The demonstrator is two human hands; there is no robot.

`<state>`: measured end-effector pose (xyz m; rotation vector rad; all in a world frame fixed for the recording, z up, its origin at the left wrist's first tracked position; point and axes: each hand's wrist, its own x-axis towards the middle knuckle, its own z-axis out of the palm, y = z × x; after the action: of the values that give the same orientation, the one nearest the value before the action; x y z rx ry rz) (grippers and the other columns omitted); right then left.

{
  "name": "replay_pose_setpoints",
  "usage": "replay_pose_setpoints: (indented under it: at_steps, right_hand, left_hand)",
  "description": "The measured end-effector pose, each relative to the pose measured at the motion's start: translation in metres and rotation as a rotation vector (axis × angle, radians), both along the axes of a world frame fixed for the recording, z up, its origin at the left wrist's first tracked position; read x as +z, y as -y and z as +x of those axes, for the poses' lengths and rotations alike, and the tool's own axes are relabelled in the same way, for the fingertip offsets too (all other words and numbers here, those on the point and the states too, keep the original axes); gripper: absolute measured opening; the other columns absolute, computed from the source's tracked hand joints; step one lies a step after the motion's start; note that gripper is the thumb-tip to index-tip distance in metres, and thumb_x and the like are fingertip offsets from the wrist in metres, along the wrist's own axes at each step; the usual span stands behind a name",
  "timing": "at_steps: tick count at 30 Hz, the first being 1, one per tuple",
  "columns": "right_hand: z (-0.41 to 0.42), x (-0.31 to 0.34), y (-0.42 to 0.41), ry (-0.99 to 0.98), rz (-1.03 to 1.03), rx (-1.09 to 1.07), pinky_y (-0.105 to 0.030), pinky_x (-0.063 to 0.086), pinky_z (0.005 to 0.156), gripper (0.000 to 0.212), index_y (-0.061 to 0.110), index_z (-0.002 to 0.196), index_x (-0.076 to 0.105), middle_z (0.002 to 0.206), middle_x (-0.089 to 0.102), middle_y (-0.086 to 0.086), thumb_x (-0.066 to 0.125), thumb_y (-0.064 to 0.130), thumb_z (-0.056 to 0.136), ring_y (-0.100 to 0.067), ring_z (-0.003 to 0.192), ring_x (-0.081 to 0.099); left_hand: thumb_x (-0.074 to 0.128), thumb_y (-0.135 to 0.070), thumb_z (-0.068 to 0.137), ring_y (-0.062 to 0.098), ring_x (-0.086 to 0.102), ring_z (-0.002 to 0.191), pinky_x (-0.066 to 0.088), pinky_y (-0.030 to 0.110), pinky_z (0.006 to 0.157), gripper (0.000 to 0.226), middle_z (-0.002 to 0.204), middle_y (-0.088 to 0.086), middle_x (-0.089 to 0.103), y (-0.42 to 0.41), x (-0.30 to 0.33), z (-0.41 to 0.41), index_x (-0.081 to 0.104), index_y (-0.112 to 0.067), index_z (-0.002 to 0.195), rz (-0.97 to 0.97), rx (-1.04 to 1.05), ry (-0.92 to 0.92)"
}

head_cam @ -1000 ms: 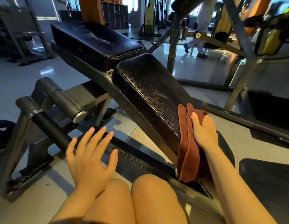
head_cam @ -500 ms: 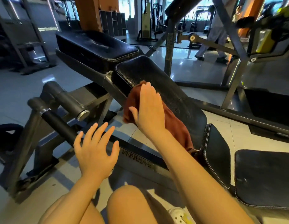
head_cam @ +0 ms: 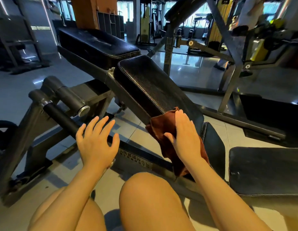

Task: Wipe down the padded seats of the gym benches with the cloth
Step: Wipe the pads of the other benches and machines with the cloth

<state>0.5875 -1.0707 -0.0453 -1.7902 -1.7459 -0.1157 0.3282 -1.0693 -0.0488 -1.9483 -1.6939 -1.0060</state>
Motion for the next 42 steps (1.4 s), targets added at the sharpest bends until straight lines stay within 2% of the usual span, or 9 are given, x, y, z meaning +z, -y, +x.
replay_pose_setpoints:
  at_steps: [7,11,15,19,26,31,35,38,42]
  right_hand:
    - [0.021,-0.021,0.027,-0.085,-0.091,-0.057,-0.045,0.021,0.12,0.089,0.016,0.155,0.011,0.162,0.017,-0.004,0.065,0.041,0.089,-0.025,0.148,0.019]
    - [0.002,-0.011,0.013,-0.182,-0.031,-0.01,-0.037,0.004,0.117,0.085,0.025,0.148,-0.003,0.162,0.013,-0.006,0.059,0.041,0.092,-0.028,0.149,0.012]
    - [-0.022,0.013,-0.025,-0.105,0.075,0.037,-0.032,0.001,0.114,0.084,0.01,0.154,0.012,0.161,0.019,-0.011,0.058,0.044,0.092,-0.03,0.148,0.019]
    - [-0.019,0.01,-0.028,0.007,0.085,0.027,-0.034,0.008,0.116,0.085,0.006,0.153,0.019,0.159,0.024,-0.014,0.063,0.043,0.09,-0.031,0.147,0.023]
    - [0.036,-0.04,0.033,-0.237,-0.109,-0.059,-0.041,0.029,0.114,0.094,0.015,0.156,0.01,0.159,0.026,-0.008,0.06,0.054,0.085,-0.029,0.143,0.031]
    - [0.055,-0.054,0.057,-0.247,-0.17,-0.158,-0.044,0.036,0.109,0.087,0.013,0.153,0.022,0.153,0.034,-0.012,0.046,0.065,0.088,-0.033,0.138,0.038]
    - [0.066,-0.063,0.073,-0.236,-0.055,-0.096,-0.043,0.04,0.109,0.079,0.011,0.14,0.046,0.143,0.048,-0.01,0.007,0.062,0.093,-0.028,0.131,0.046]
    - [0.073,-0.079,0.088,-0.593,-0.232,-0.13,-0.036,0.034,0.11,0.054,0.0,0.137,0.044,0.138,0.049,-0.02,0.042,0.04,0.101,-0.021,0.129,0.048]
    - [0.081,-0.102,0.104,-0.768,-0.266,-0.182,-0.05,0.038,0.108,0.086,0.004,0.134,0.048,0.124,0.056,-0.015,0.049,0.074,0.084,-0.019,0.111,0.054]
  left_hand:
    - [0.042,-0.041,0.089,0.026,0.046,0.131,0.022,0.046,0.109,0.049,0.132,0.005,0.061,-0.001,-0.002,0.001,0.064,-0.016,0.125,-0.02,0.018,0.002]
    - [0.042,-0.042,0.089,0.026,0.047,0.13,0.025,0.047,0.108,0.049,0.131,0.005,0.062,-0.001,0.0,0.003,0.065,-0.016,0.124,0.003,0.021,-0.002]
    - [0.041,-0.04,0.089,0.027,0.048,0.129,0.026,0.049,0.107,0.049,0.131,0.005,0.062,-0.002,0.001,0.002,0.065,-0.016,0.123,0.029,0.003,-0.014]
    - [0.042,-0.039,0.091,0.029,0.043,0.133,0.023,0.049,0.107,0.049,0.135,0.009,0.058,0.002,0.002,0.003,0.062,-0.013,0.127,0.01,-0.017,-0.075]
    - [0.045,-0.036,0.094,0.03,0.037,0.137,0.02,0.052,0.111,0.049,0.143,0.013,0.049,0.007,0.001,0.033,0.054,-0.012,0.136,0.062,-0.196,-0.117]
    - [0.045,-0.036,0.095,0.03,0.031,0.141,0.018,0.053,0.113,0.053,0.151,0.013,0.038,0.0,0.008,0.084,0.044,-0.017,0.144,0.018,-0.401,-0.143]
    - [0.042,-0.04,0.094,0.029,0.031,0.142,0.021,0.058,0.112,0.056,0.155,0.011,0.03,-0.005,0.012,0.11,0.038,-0.021,0.147,-0.041,-0.483,-0.239]
    - [0.042,-0.039,0.093,0.029,0.033,0.141,0.022,0.056,0.111,0.056,0.155,0.012,0.032,-0.004,0.014,0.126,0.041,-0.019,0.146,-0.015,-0.53,-0.307]
    - [0.038,-0.043,0.093,0.03,0.031,0.142,0.024,0.057,0.111,0.058,0.156,0.012,0.032,-0.007,0.003,0.137,0.042,-0.02,0.147,-0.021,-0.538,-0.473]
